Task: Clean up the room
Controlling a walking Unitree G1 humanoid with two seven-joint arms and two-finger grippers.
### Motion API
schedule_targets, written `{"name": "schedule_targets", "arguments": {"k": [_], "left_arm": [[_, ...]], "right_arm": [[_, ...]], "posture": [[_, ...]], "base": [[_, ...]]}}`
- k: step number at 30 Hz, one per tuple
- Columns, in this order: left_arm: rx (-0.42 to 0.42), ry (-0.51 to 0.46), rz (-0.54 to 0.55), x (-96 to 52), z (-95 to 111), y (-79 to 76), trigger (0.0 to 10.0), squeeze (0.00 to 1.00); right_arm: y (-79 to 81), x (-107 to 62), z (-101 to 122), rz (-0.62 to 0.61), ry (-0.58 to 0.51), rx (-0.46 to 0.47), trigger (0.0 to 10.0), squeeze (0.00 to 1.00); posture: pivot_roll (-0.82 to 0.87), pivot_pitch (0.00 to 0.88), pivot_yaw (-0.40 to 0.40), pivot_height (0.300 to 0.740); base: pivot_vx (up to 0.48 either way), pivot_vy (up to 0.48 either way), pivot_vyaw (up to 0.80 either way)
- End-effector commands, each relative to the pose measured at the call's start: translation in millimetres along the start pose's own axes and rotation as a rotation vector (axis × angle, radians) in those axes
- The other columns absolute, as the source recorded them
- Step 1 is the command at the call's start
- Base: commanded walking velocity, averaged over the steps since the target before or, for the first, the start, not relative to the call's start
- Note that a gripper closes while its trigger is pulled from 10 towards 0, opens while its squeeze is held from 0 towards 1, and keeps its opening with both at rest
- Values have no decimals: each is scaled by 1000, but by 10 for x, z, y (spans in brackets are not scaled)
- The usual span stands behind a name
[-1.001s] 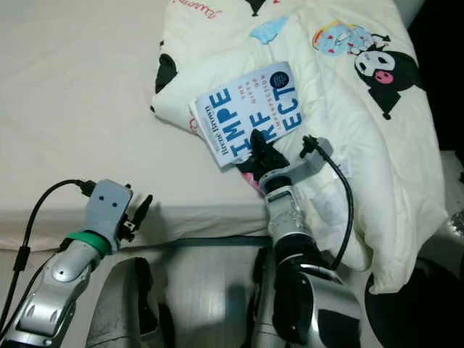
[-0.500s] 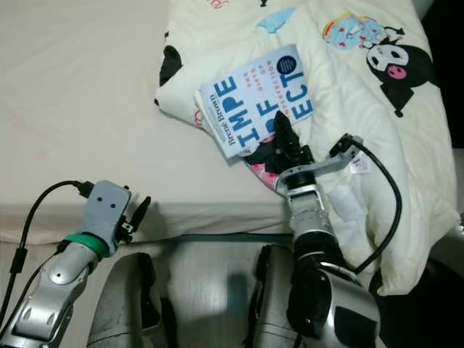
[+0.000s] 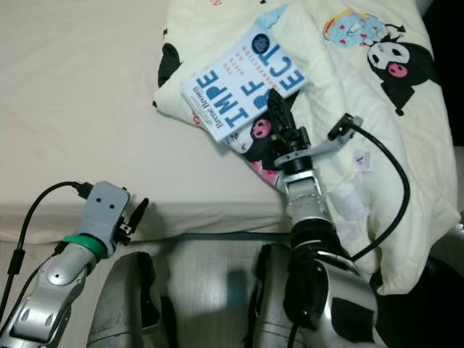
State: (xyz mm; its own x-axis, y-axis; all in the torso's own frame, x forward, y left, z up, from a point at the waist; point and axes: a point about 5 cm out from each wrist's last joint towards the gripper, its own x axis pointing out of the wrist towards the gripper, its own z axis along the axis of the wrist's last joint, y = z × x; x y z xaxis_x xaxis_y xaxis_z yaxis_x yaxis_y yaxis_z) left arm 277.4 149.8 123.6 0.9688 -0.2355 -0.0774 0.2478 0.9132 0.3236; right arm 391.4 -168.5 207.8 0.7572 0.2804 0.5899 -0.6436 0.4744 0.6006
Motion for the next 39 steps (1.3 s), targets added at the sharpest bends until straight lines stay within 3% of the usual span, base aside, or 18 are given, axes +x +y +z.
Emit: {"name": "schedule_targets", "arguments": {"k": [1,3,5,6,7,21,28,29,30,32,33,37,39], "left_arm": [[10,40,4,-52,-81,-6,10000,0],[9,41,4,-54,-83,-5,10000,0],[10,44,7,-62,-88,4,10000,0],[10,44,7,-62,-88,4,10000,0],[10,47,10,-68,-89,8,10000,0],[12,52,16,-98,-83,24,10000,0],[19,61,31,-134,-91,72,10000,0],[21,63,35,-147,-89,78,10000,0],[21,65,36,-153,-91,79,10000,0],[21,66,36,-157,-92,79,10000,0],[21,67,36,-159,-93,78,10000,0],[21,70,33,-159,-91,68,10000,0],[21,70,33,-159,-90,67,10000,0]], "right_arm": [[1,9,-110,-27,50,16,10000,0],[-47,-9,-127,-87,70,20,10000,0],[-162,-65,-145,-246,90,40,10000,0],[-162,-65,-145,-246,90,40,10000,0],[-249,-125,-148,-363,91,60,10000,0],[-298,-166,-141,-417,83,114,10000,0],[-163,-36,-156,-258,117,65,10000,0],[-14,78,-153,-83,113,68,7059,0],[53,128,-161,-16,120,64,9176,0],[94,157,-167,23,127,61,9176,0],[110,172,-174,35,134,57,9961,0],[118,191,-188,23,134,54,10000,0],[117,190,-190,22,134,55,9529,0]], "posture": [[102,320,165,565],[102,320,165,565],[105,323,163,565],[105,323,163,565],[108,325,163,565],[127,335,169,565],[144,344,172,565],[152,348,171,565],[150,350,172,565],[150,350,172,565],[149,350,172,565],[149,349,174,565],[149,348,174,565]], "base": [[0,0,0],[0,0,0],[0,0,0],[0,0,0],[0,0,0],[0,0,0],[0,0,0],[0,0,0],[0,0,0],[0,0,0],[0,0,0],[0,0,0],[0,0,0]]}}
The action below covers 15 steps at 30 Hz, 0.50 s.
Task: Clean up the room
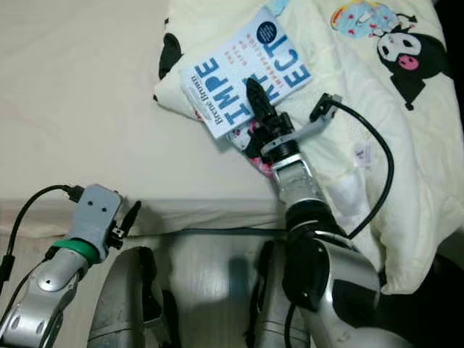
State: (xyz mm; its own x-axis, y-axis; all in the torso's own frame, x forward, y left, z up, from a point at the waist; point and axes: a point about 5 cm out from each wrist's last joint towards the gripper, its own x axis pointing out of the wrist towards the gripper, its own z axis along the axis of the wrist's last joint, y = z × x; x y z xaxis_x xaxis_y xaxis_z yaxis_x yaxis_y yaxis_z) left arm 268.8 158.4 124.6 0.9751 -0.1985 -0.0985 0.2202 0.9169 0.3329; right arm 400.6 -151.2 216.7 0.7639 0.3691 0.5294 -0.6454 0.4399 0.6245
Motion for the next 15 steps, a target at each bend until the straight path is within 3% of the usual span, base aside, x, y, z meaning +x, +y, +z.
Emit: {"name": "schedule_targets", "arguments": {"k": [1,2,4,5,8,15], "left_arm": [[14,37,4,-52,-72,8,10000,0],[14,38,3,-52,-72,8,10000,0],[14,38,2,-52,-72,8,10000,0],[14,38,2,-51,-73,7,10000,0],[14,38,2,-47,-74,8,10000,0],[8,32,3,4,-60,-9,10000,0]], "right_arm": [[33,27,-86,16,26,15,8549,0],[10,18,-95,-15,29,16,2431,0],[-6,11,-101,-37,32,16,2431,0],[-37,-5,-103,-76,31,21,0,0],[-40,-11,-98,-74,26,24,0,0],[133,84,-95,123,14,58,0,0]], "posture": [[149,348,174,565],[148,347,174,565],[148,347,174,565],[148,345,174,565],[147,341,172,565],[128,319,163,565]], "base": [[0,0,0],[0,0,0],[0,0,0],[0,0,0],[0,0,0],[0,0,0]]}}
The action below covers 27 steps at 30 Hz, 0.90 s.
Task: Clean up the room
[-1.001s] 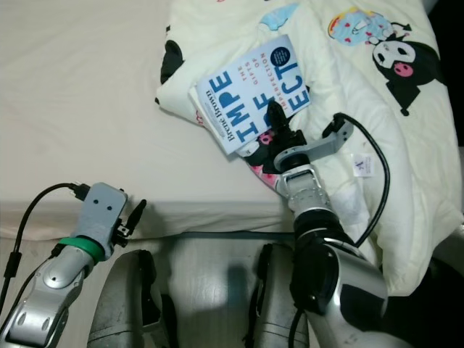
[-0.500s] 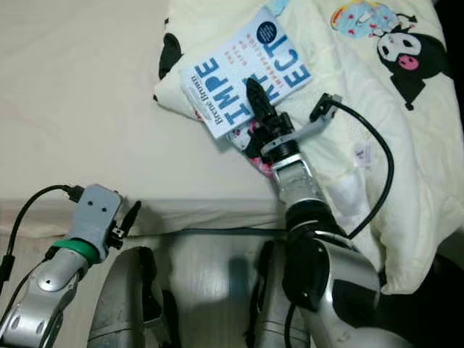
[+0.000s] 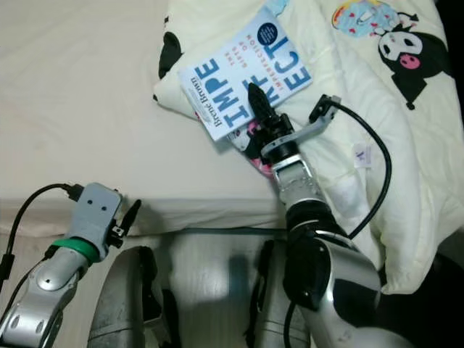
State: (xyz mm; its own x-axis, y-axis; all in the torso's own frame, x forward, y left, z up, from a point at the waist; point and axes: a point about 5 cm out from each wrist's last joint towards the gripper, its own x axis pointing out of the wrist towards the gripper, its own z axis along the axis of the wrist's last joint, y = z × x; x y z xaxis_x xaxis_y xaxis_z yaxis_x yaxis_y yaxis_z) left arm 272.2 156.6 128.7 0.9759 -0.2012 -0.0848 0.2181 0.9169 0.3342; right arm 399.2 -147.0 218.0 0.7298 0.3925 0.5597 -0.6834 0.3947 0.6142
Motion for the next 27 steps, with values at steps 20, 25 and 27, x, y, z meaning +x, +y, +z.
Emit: {"name": "schedule_targets", "arguments": {"k": [20,25,27], "left_arm": [[-31,10,21,192,-59,-79,10000,0],[-84,-31,34,278,59,-107,10000,0],[-157,-71,21,324,210,-104,10000,0]], "right_arm": [[294,56,-378,260,75,99,0,0],[497,-115,-583,367,142,102,0,0],[530,-288,-652,353,156,115,0,0]], "posture": [[54,244,117,565],[15,231,100,565],[4,227,96,565]], "base": [[0,0,0],[0,0,0],[0,0,0]]}}
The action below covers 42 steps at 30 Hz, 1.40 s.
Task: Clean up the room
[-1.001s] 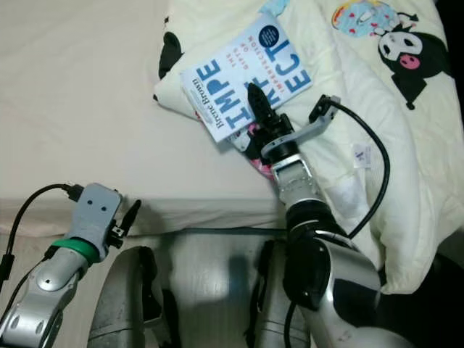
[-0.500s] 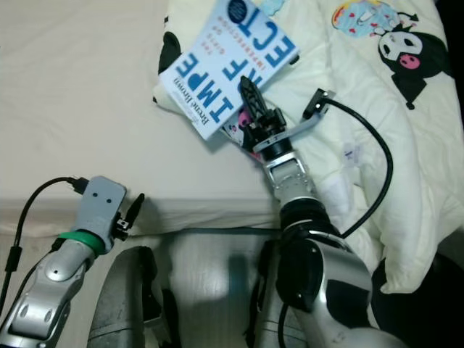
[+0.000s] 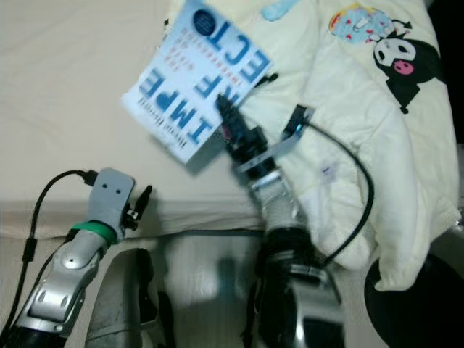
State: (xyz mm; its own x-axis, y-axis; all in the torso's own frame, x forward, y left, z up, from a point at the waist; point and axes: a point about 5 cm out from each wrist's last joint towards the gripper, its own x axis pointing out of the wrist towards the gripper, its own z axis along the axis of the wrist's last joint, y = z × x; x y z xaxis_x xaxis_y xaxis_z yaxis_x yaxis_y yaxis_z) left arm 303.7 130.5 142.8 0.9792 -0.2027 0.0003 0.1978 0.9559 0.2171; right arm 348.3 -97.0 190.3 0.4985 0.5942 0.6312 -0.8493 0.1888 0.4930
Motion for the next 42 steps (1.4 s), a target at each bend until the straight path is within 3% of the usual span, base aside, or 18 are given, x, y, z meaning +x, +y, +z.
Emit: {"name": "schedule_targets", "arguments": {"k": [1,3,7,11,14,15,16,17,18,19,20,21,23,26,29,40,41,42], "left_arm": [[-34,11,0,-24,-11,21,10000,0],[-79,-30,-10,12,105,15,10000,0],[50,-160,36,20,325,105,10000,0],[23,-117,0,9,283,162,10000,0],[-292,71,-200,-84,37,199,10000,0],[-292,71,-200,-84,37,199,10000,0],[-440,92,-318,-149,8,153,10000,431],[-440,92,-318,-149,8,153,10000,431],[-481,91,-354,-166,14,128,10000,886],[-543,88,-379,-165,27,86,10000,1000],[-638,74,-415,-160,67,30,10000,1000],[-638,74,-415,-160,67,30,10000,1000],[-838,22,-509,-149,197,-80,10000,1000],[-871,11,-531,-149,228,-95,10000,1000],[-1026,-58,-612,-86,418,-166,10000,1000],[-1174,-171,-726,-11,723,-206,10000,1000],[-1191,-189,-738,-11,768,-219,10000,0],[-1191,-189,-738,-11,768,-219,10000,0]], "right_arm": [[129,94,-74,75,8,30,0,0],[154,-47,-115,44,0,45,0,0],[47,-329,-44,-91,-59,35,0,0],[50,-418,94,-130,-100,4,0,0],[131,-488,438,-131,-196,-48,0,0],[131,-488,438,-131,-196,-48,0,0],[175,-480,587,-110,-241,-66,0,0],[175,-480,587,-110,-241,-66,0,0],[188,-472,622,-102,-251,-69,0,0],[205,-458,652,-90,-255,-72,0,0],[231,-434,669,-71,-247,-76,0,0],[231,-434,669,-71,-247,-76,0,0],[297,-393,671,-26,-215,-70,0,0],[315,-388,668,-18,-208,-66,0,0],[383,-345,634,20,-175,-38,0,0],[461,-248,626,69,-185,11,0,0],[469,-225,611,76,-184,19,0,0],[469,-225,611,76,-184,19,0,0]], "posture": [[4,227,96,565],[-2,226,96,565],[-28,221,103,565],[-38,216,108,565],[-41,209,110,565],[-41,209,110,565],[-44,207,111,565],[-44,207,111,565],[-44,207,111,565],[-51,205,111,565],[-56,203,112,565],[-56,203,112,565],[-63,202,112,565],[-63,202,112,565],[-69,200,112,565],[-73,193,111,565],[-72,192,110,565],[-72,192,110,565]], "base": [[0,0,0],[0,0,0],[0,0,0],[0,0,0],[0,0,0],[0,0,0],[0,0,0],[0,0,0],[0,0,0],[0,0,0],[0,0,0],[0,0,0],[0,0,0],[0,0,0],[0,0,0],[0,0,0],[0,0,0],[0,0,0]]}}
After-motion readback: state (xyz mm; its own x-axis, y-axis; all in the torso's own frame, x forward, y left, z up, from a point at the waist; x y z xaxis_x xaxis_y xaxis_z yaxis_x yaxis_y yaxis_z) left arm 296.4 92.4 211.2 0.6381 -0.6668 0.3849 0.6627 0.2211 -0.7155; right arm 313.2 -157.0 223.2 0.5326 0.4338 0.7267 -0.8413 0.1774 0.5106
